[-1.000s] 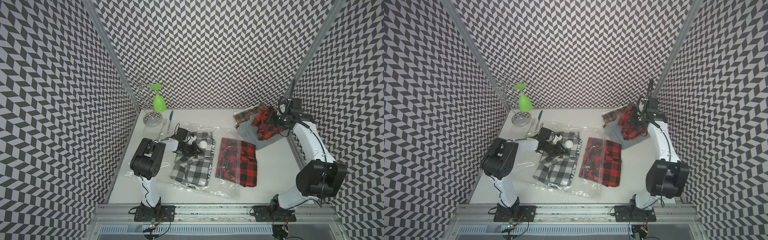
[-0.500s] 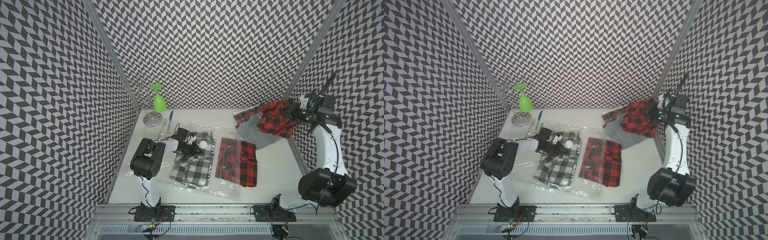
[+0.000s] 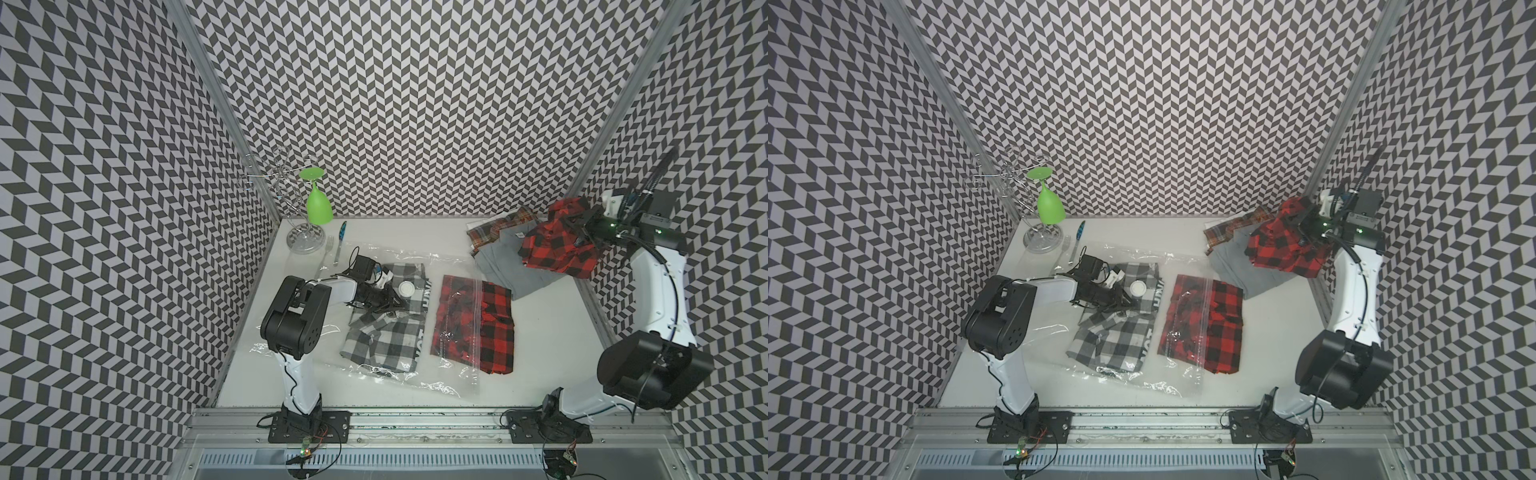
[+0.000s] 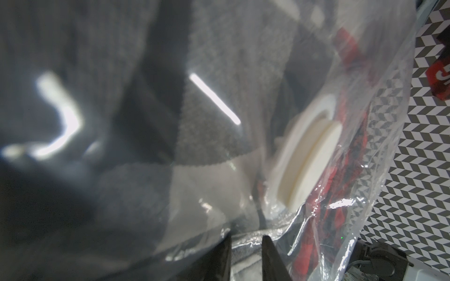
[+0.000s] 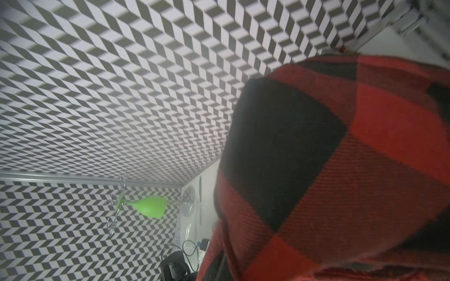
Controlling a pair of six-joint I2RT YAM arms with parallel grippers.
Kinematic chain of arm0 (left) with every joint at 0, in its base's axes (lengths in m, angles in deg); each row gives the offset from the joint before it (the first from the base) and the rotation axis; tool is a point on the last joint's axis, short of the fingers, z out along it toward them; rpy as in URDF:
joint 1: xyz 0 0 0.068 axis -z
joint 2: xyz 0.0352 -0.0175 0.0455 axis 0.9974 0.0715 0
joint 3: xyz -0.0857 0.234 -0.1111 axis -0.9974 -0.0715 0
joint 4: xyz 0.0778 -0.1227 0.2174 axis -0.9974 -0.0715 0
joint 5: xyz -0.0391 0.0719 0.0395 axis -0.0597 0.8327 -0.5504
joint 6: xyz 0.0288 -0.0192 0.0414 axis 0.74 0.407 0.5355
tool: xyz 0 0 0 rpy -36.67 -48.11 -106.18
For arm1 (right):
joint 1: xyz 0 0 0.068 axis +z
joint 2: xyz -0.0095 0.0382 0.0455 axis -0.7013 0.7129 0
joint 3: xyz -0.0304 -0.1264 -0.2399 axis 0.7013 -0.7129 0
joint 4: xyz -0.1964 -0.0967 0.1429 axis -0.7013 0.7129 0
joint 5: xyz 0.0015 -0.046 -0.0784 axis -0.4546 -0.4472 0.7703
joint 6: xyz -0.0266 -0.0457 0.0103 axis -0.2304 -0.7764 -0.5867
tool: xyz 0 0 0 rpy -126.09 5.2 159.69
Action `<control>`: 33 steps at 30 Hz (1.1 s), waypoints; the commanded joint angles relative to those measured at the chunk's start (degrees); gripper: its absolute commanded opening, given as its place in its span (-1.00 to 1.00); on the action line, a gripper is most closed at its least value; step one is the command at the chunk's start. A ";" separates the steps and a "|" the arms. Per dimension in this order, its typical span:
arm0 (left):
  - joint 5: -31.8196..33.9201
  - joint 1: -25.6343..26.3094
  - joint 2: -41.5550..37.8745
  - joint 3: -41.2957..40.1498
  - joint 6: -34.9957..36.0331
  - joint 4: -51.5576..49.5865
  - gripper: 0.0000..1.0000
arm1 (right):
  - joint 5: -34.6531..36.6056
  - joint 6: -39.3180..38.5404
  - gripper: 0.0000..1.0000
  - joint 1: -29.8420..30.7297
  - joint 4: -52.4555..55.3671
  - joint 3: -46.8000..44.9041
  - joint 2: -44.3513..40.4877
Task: Take the shirt out of the vacuum bag
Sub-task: Place the shirt at the corner of the board.
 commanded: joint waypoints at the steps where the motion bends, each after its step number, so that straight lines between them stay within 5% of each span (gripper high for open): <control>1: 7.56 0.20 3.40 -3.43 1.18 -6.15 -0.48 | 2.12 -5.09 -1.00 4.21 -0.23 -1.23 6.74; 10: 7.99 -0.29 1.92 -5.26 1.81 -6.28 -0.49 | 9.24 -10.00 -1.00 13.22 9.51 16.03 26.19; 27: 7.93 -0.89 1.67 -5.76 2.16 -6.62 -0.50 | 12.81 -15.33 -1.00 19.19 12.49 19.79 34.02; 33: 7.94 -0.81 2.04 -5.67 2.34 -6.70 -0.49 | 5.85 -16.86 0.20 17.77 12.18 24.13 35.68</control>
